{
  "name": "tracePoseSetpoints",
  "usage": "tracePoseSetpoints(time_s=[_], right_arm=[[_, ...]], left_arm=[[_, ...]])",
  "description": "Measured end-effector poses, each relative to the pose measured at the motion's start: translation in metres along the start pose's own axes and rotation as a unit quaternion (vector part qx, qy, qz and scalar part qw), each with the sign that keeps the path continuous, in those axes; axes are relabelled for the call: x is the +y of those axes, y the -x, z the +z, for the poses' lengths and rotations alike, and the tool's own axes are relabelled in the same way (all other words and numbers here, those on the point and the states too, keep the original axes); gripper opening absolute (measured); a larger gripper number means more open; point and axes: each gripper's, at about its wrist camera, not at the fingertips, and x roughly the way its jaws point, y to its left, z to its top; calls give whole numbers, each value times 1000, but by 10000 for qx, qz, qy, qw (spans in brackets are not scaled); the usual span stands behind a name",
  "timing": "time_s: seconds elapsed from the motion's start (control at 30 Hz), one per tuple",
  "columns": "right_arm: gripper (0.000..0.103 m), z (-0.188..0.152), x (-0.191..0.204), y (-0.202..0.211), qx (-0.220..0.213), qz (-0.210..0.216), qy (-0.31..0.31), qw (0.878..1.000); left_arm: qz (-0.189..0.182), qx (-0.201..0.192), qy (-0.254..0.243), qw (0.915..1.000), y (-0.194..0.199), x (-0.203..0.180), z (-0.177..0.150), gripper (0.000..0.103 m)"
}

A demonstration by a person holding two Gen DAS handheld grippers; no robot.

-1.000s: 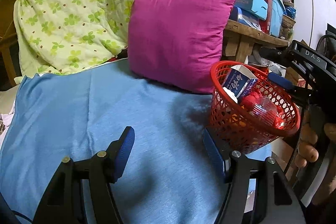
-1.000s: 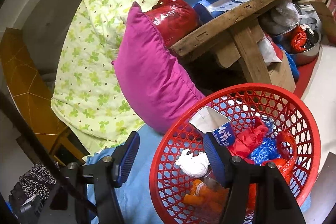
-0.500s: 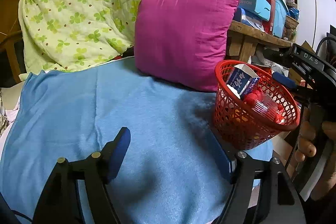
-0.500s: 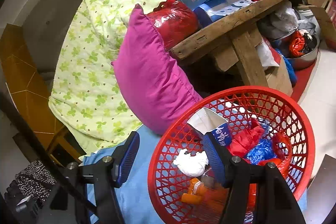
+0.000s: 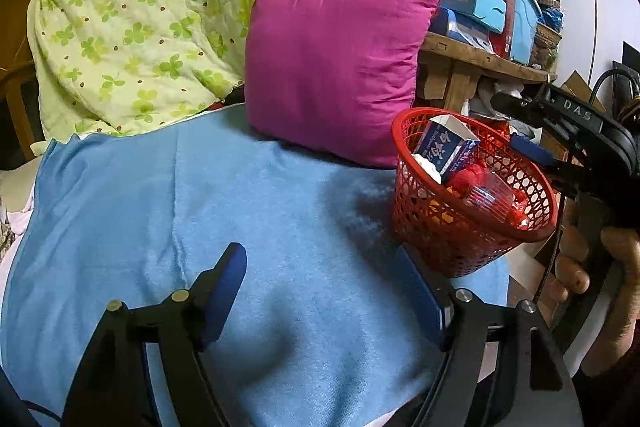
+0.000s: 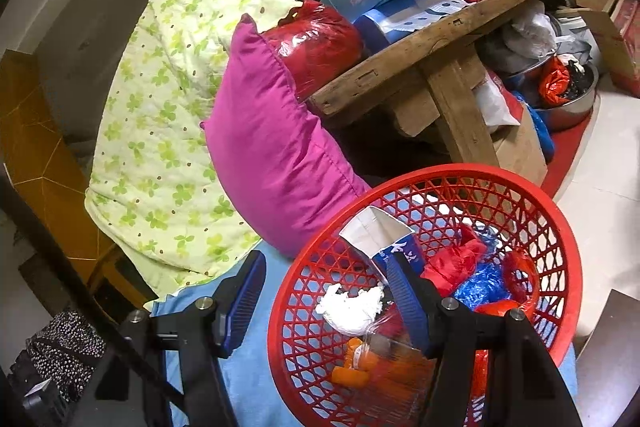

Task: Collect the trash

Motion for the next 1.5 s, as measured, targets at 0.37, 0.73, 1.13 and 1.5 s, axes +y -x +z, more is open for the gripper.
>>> tracePoseSetpoints(time_s=[0.37, 0.73, 1.13, 1.5], right_arm=[[67, -7, 10, 12, -60, -538, 674, 9963], [74, -25, 37, 37, -204, -1211, 1626, 9790], [77, -41, 77, 95, 156, -1472, 2003, 9685], [77, -45, 108, 151, 466, -1302, 2434, 9600]], left_arm=[[221, -120, -162, 9996, 19, -10, 14, 79], [269, -303, -195, 9990, 45, -5, 22, 81], [266, -593, -244, 9976, 86, -7, 24, 88], [480, -912, -421, 9938, 133, -16, 25, 92]])
